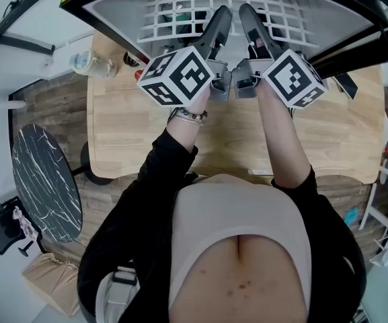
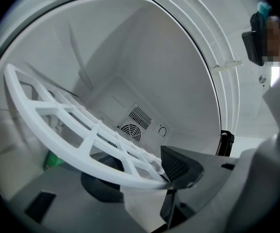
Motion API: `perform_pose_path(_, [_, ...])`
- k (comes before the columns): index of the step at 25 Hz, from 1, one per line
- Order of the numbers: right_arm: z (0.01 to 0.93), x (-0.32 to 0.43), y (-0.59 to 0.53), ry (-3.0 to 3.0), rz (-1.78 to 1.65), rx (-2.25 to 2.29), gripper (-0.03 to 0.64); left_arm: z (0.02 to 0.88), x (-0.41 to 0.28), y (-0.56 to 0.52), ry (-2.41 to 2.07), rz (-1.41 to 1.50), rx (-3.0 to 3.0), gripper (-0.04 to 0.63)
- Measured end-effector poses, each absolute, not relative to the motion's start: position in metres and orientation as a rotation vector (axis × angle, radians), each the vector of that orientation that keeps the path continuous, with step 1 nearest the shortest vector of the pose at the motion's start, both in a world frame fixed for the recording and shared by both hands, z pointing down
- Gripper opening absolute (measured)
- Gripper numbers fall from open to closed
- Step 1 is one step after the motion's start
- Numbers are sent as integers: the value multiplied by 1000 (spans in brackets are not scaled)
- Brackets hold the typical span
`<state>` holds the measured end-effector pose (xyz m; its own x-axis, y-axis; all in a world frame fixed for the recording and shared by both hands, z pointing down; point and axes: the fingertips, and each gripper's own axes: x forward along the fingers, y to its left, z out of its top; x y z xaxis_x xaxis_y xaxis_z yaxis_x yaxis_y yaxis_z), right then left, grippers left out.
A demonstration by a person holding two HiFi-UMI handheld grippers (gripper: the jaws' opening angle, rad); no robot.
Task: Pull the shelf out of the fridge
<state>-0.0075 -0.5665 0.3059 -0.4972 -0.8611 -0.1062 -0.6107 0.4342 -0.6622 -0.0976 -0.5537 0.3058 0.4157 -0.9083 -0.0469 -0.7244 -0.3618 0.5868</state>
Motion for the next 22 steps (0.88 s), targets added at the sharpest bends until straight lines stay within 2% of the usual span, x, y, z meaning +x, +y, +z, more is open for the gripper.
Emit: perform_pose_path(22, [308, -4, -538, 2231, -811, -1250, 205, 308, -96, -526, -1383, -497, 2189, 233])
